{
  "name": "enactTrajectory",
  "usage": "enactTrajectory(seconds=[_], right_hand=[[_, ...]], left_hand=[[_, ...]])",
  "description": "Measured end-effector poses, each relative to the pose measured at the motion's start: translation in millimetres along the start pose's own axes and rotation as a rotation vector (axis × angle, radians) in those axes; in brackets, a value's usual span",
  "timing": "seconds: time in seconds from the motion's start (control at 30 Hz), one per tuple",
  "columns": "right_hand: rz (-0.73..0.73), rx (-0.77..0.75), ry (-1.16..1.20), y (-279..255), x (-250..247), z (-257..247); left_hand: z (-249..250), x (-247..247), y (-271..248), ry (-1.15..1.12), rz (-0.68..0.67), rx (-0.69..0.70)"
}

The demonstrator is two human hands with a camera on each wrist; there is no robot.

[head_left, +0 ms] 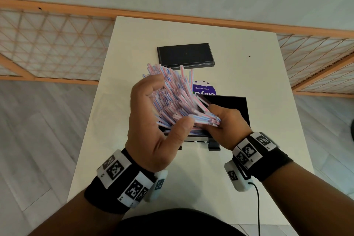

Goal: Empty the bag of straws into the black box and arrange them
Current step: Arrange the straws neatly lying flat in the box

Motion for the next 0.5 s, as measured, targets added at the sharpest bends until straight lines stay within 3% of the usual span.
enactTrajectory(seconds=[0.13,0.3,0.4,0.5], right_hand=[[-0.045,-0.120,-0.029,-2.2,-0.6,-12.0],[-0.102,-0.148,-0.029,-5.9,14.1,-37.7],[-0.040,-0.073,-0.051,-7.4,19.1,-45.1],[-0.018,0.023,-0.069,-6.8,21.1,-38.8]], left_hand=[[12.3,8.1,10.2,0.005,-0.123,0.073],[-5.9,44.0,-4.5,0.216,-0.357,0.167],[-22.5,52.1,-10.4,0.467,-0.368,0.291],[-29.8,49.5,-11.4,0.643,-0.330,0.330]])
Point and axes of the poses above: each hand's wrist, its own y-axis towards the middle knuckle, its own x-axis out of the palm, z = x × y, the point moved 3 cm from there along y, towards the middle knuckle, and after that the axes turned 9 degrees about z, right-handed, at the moved point
